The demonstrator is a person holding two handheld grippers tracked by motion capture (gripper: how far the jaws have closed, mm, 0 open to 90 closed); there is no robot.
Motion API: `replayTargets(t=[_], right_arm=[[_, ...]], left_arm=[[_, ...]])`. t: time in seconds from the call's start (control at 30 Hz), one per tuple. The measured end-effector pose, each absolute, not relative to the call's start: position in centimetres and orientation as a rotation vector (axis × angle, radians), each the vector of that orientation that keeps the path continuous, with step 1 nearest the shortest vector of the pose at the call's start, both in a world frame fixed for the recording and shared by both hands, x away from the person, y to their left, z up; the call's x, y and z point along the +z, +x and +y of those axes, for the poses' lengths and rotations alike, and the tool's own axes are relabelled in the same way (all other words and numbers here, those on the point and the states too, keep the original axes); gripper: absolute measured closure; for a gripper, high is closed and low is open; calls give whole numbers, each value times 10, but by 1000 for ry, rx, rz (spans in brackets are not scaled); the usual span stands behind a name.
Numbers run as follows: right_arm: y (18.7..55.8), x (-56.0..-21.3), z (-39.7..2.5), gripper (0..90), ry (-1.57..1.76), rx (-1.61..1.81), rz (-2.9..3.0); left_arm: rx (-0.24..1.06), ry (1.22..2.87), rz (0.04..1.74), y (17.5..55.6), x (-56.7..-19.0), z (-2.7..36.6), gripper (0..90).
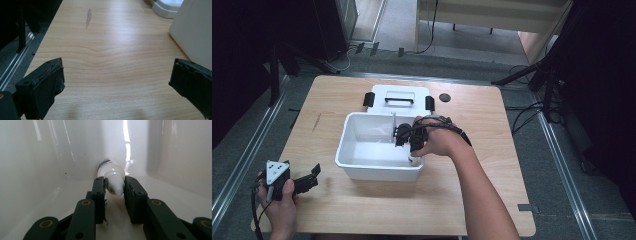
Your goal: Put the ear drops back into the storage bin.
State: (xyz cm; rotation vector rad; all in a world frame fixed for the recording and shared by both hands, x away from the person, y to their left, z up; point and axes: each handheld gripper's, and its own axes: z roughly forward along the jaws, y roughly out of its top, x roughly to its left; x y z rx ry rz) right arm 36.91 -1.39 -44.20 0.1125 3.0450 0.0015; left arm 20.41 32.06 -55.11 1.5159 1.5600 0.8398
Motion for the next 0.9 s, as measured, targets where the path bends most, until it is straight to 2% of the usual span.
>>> replayTargets(t=[0.4, 0.9], right_arm=[[371, -433, -17, 572, 163, 74, 3059], [367, -387, -19, 493, 161, 189, 3012]], left_arm=[[838, 1516, 1561, 204, -551, 321, 0], [840, 1515, 1560, 204, -551, 321, 0]])
